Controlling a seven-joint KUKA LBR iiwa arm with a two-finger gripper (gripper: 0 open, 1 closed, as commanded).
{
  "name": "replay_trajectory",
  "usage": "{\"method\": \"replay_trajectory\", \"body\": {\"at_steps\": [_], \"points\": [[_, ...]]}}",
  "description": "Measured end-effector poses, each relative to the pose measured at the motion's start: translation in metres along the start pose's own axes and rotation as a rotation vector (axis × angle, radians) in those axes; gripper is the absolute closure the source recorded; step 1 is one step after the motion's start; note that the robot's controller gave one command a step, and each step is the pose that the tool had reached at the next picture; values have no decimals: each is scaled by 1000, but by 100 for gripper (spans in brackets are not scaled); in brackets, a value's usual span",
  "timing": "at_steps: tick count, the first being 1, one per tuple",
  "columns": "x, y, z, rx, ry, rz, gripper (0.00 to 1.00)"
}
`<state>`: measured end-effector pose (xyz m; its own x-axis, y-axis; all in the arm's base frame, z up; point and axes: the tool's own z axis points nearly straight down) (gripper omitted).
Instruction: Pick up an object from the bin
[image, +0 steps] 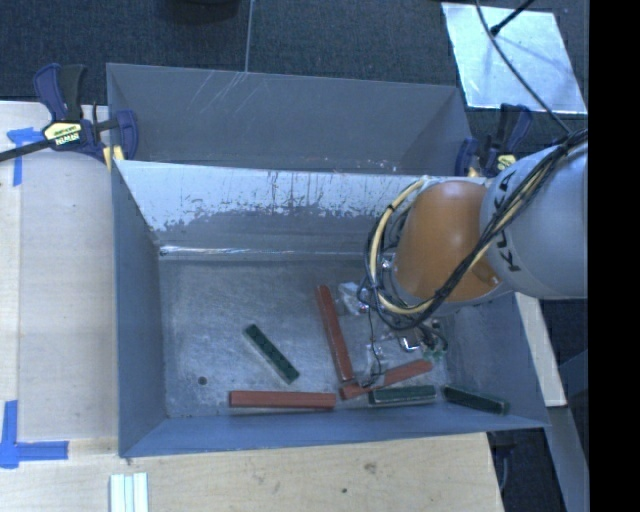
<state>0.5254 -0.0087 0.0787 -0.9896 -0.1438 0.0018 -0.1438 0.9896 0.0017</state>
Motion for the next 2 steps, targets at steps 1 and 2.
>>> {"method": "replay_trajectory", "body": {"at_steps": [1,2], "points": [[-72,-31,-48,5,-14,13,0],[-98,6,-40,3,-8,-532,0]]}}
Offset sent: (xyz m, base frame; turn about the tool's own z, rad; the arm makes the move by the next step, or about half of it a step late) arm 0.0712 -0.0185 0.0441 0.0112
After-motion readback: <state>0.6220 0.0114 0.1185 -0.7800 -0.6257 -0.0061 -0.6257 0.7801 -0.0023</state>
